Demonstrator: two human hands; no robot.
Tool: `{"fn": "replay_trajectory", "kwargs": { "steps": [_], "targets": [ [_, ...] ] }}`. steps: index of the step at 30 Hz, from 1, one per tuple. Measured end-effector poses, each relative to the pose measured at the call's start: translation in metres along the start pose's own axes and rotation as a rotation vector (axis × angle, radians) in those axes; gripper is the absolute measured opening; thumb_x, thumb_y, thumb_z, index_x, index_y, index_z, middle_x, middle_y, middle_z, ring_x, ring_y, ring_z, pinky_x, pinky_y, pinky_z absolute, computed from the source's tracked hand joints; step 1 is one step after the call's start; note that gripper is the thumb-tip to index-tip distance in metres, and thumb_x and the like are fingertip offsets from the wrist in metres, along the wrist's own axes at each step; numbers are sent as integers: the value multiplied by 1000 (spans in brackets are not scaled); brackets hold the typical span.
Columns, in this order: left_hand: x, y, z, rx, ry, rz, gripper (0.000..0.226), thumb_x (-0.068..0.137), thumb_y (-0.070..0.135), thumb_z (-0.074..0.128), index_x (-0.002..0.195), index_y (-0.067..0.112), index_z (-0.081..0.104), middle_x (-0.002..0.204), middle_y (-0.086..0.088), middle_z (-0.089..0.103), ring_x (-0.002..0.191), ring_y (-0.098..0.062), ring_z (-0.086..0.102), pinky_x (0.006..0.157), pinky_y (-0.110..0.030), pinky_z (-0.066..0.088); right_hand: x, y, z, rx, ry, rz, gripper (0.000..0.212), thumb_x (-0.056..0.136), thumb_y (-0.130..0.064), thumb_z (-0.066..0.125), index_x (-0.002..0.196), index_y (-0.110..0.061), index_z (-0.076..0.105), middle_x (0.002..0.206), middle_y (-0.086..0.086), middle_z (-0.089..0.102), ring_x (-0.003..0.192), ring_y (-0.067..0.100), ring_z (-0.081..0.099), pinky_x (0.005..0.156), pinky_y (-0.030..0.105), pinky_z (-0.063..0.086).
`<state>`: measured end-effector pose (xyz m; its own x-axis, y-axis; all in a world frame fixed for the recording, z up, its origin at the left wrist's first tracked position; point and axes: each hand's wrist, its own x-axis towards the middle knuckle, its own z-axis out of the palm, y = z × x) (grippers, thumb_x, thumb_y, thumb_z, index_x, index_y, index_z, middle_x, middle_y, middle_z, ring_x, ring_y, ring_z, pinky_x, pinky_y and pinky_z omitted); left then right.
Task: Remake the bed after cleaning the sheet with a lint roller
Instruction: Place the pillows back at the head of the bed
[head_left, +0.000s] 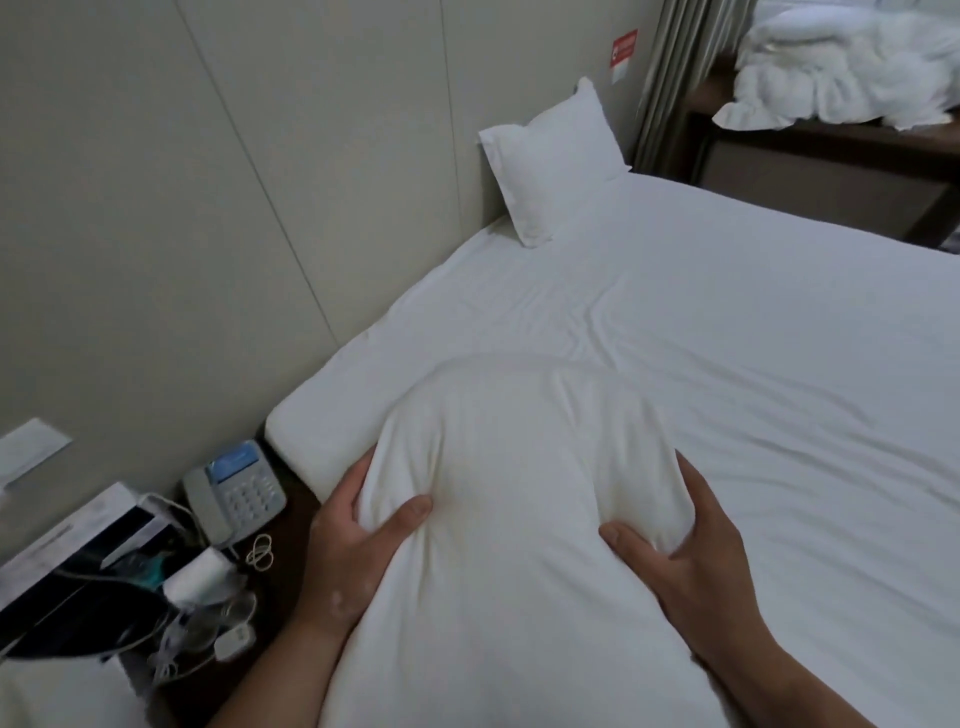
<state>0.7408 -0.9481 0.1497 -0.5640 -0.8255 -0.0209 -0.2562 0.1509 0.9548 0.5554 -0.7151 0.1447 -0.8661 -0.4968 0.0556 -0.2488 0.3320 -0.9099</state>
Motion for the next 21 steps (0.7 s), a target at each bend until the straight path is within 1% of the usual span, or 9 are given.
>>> {"fn": "replay_trajectory", "kwargs": {
  "steps": [3, 6, 9, 11, 13, 15, 16, 19, 21],
  "targets": [
    [89, 21, -10, 97, -16, 96, 68, 59, 62, 84, 120, 46, 60, 115, 38, 63, 107, 19, 57, 84, 3, 39, 62, -11, 37, 61, 4, 7, 87, 68, -28, 89, 144, -31, 45, 135, -21, 57, 125, -1, 52, 108, 36, 44],
    [179, 47, -20, 195, -29, 214, 75, 60, 61, 83, 128, 39, 58, 118, 38, 59, 106, 25, 53, 87, 3, 37, 128, -26, 73, 127, 27, -14, 90, 68, -38, 86, 146, -29, 42, 138, -20, 55, 128, -3, 50, 110, 38, 43],
    [269, 69, -33, 276, -92, 306, 77, 57, 60, 77, 128, 40, 57, 118, 43, 58, 107, 23, 54, 92, 0, 39, 193, -40, 112, 159, 58, -48, 96, 67, -49, 80, 150, -26, 37, 145, -13, 51, 133, 5, 48, 112, 41, 41],
    [330, 75, -42, 351, -167, 308, 85, 57, 62, 77, 135, 37, 55, 128, 29, 61, 113, 18, 55, 98, -4, 40, 232, -44, 145, 163, 63, -54, 97, 70, -47, 80, 152, -23, 34, 147, -8, 48, 135, 8, 46, 114, 41, 38],
    [390, 69, -51, 465, -234, 263, 87, 56, 66, 76, 136, 43, 51, 136, 18, 58, 123, 6, 53, 105, -14, 38, 268, -43, 182, 138, 35, -66, 94, 75, -44, 77, 153, -19, 31, 149, -3, 46, 138, 12, 43, 115, 42, 36],
    [447, 50, -55, 570, -290, 246, 81, 58, 67, 79, 131, 53, 46, 142, 16, 52, 131, -4, 49, 109, -22, 33, 299, -32, 223, 96, -16, -81, 89, 80, -40, 74, 153, -15, 29, 149, 0, 45, 140, 15, 41, 115, 41, 35],
    [475, 33, -55, 617, -311, 250, 83, 62, 65, 83, 133, 52, 43, 142, 14, 50, 133, -7, 47, 109, -23, 31, 313, -24, 244, 65, -43, -73, 88, 82, -39, 72, 153, -13, 28, 149, 2, 44, 140, 16, 40, 115, 40, 34],
    [558, -37, -43, 743, -365, 249, 89, 72, 45, 86, 148, 25, 43, 146, 0, 49, 134, -19, 47, 109, -25, 32, 353, 11, 313, -25, -91, 15, 88, 83, -38, 67, 154, -7, 24, 146, 10, 42, 138, 23, 38, 115, 34, 30],
    [601, -94, -33, 808, -406, 188, 83, 78, 29, 84, 149, 20, 42, 149, -7, 48, 135, -24, 48, 111, -30, 34, 374, 44, 358, -74, -181, 159, 90, 86, -35, 67, 155, -5, 18, 148, 14, 40, 137, 26, 36, 114, 26, 26]
  ]
}}
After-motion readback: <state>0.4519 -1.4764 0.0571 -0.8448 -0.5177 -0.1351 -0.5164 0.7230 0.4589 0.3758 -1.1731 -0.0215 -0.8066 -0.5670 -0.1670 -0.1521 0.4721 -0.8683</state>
